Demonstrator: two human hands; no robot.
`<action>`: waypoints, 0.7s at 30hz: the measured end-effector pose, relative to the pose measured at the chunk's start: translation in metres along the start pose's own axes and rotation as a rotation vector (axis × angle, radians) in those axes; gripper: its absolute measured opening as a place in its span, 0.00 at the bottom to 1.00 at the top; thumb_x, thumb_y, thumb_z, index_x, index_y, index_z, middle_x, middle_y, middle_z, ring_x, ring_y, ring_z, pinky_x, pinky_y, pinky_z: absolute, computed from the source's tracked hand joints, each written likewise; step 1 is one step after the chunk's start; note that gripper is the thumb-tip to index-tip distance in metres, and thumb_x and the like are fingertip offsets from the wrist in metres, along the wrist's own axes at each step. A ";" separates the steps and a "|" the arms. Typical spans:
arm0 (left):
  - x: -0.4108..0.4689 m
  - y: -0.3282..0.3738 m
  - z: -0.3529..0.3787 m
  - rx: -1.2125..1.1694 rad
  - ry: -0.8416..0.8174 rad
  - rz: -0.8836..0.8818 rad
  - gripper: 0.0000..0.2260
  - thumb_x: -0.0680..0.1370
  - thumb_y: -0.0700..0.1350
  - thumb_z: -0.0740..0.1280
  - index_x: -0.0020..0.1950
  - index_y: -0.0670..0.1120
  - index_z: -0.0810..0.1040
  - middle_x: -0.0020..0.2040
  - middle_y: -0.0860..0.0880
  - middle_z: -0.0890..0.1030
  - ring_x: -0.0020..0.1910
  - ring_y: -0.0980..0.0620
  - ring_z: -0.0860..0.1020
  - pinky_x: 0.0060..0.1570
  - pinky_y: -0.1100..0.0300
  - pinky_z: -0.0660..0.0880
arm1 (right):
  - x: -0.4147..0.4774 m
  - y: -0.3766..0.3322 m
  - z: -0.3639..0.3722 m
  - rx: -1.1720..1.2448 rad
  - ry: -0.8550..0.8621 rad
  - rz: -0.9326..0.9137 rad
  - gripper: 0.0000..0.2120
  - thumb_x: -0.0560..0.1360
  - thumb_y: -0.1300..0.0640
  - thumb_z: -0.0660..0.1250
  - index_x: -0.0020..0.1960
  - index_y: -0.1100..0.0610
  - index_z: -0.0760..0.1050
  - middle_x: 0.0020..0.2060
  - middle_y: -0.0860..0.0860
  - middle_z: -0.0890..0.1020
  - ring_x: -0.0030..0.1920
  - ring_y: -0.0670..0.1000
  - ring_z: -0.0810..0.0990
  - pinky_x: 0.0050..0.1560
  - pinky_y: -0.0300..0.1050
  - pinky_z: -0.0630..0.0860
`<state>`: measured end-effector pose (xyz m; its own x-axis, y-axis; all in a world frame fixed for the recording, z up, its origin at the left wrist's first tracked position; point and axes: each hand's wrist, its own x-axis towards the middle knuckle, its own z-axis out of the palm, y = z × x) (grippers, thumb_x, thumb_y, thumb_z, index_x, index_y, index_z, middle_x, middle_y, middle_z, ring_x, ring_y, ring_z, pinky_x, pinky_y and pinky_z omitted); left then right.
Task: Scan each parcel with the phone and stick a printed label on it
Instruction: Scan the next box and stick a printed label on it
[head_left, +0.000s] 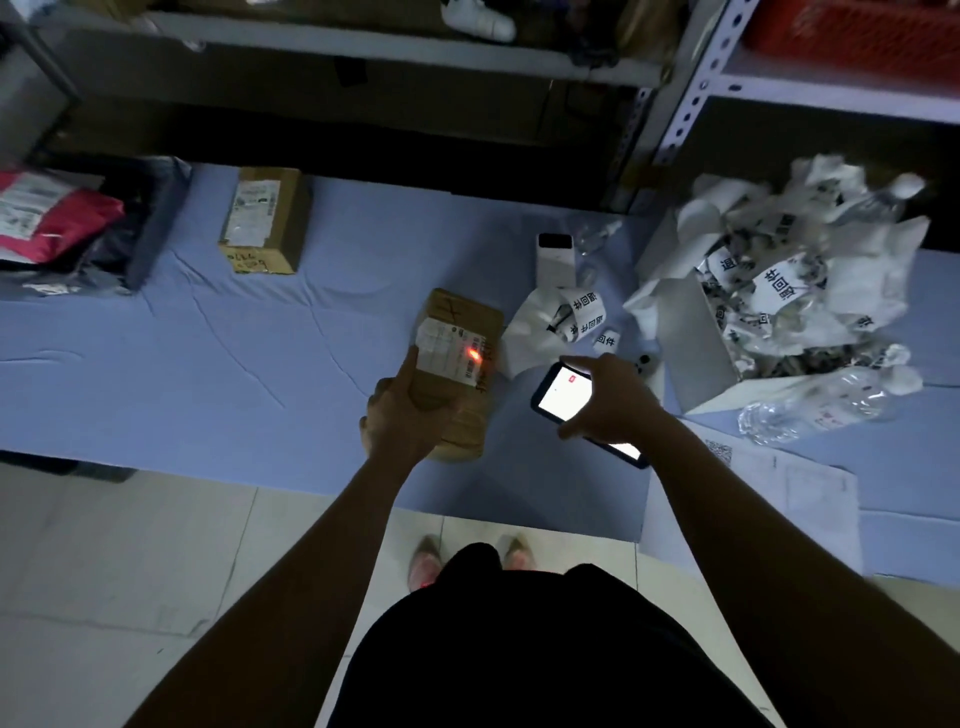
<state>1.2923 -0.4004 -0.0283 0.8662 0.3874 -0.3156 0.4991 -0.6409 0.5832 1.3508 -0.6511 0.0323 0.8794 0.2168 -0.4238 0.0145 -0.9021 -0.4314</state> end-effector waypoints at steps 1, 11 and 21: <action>0.000 -0.001 0.000 0.000 0.001 0.003 0.42 0.72 0.64 0.72 0.80 0.61 0.54 0.66 0.45 0.75 0.65 0.41 0.74 0.62 0.43 0.73 | -0.003 0.000 -0.001 -0.028 -0.002 0.006 0.44 0.58 0.52 0.86 0.72 0.53 0.74 0.61 0.57 0.80 0.63 0.58 0.78 0.62 0.53 0.77; -0.006 0.009 0.009 0.097 0.064 0.021 0.42 0.72 0.65 0.71 0.80 0.60 0.54 0.66 0.44 0.73 0.65 0.41 0.73 0.61 0.46 0.70 | -0.025 -0.010 -0.016 -0.242 0.017 0.045 0.51 0.61 0.46 0.84 0.78 0.46 0.63 0.67 0.55 0.74 0.72 0.61 0.65 0.66 0.61 0.70; -0.006 0.012 0.012 0.119 0.101 0.022 0.41 0.72 0.64 0.70 0.80 0.60 0.54 0.66 0.43 0.74 0.64 0.41 0.73 0.60 0.46 0.70 | -0.033 -0.017 -0.019 -0.271 0.043 0.049 0.50 0.61 0.45 0.84 0.78 0.46 0.64 0.65 0.55 0.74 0.70 0.60 0.66 0.65 0.61 0.72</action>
<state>1.2937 -0.4185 -0.0289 0.8733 0.4329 -0.2235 0.4844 -0.7219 0.4942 1.3311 -0.6503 0.0686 0.9014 0.1599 -0.4024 0.0934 -0.9793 -0.1798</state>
